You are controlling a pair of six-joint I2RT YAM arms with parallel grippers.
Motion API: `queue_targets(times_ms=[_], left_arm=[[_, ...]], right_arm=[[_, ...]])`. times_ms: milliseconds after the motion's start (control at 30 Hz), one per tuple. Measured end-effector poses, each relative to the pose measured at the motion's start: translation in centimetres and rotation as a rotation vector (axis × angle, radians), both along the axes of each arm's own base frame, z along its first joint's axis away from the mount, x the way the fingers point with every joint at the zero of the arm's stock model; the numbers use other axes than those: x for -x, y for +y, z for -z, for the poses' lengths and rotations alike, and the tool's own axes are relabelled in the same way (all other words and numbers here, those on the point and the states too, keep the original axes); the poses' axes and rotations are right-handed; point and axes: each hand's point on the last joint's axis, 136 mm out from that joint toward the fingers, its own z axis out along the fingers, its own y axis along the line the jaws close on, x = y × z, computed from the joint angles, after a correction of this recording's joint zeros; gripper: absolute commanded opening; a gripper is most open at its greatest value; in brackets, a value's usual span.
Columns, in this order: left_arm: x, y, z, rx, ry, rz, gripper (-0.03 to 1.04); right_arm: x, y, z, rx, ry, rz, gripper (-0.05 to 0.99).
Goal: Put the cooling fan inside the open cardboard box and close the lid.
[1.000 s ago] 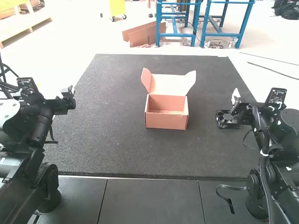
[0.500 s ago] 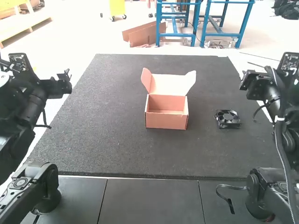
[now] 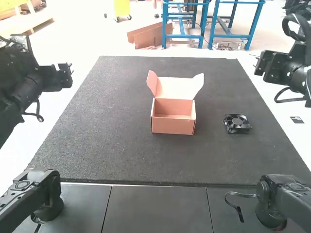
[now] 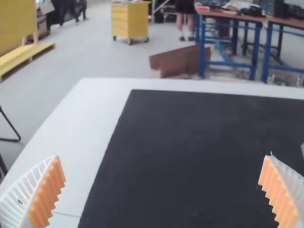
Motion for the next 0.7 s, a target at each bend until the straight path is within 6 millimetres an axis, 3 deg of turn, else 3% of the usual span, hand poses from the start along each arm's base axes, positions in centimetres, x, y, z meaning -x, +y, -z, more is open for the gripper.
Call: queue_targets(times_ms=[300,467,600,700], left_arm=[[-1.9,-0.1,-0.8,-0.007,0.221,0.000,0.97],[-2.8,-0.2,-0.7,-0.075,0.305,0.022,0.97],[-2.8,-0.2,1.1,-0.159,0.400,0.050,0.97],[-2.6,-0.2,2.6,-0.191,0.466,0.065,0.97]], right_arm=[[-2.6,0.1,3.2,0.042,0.279,-0.002,0.92],[-2.5,-0.1,4.5,0.099,0.392,-0.023,0.90],[-3.5,-0.5,5.0,0.104,0.454,-0.019,0.90],[-4.1,-1.0,3.9,0.096,0.435,-0.008,0.90]])
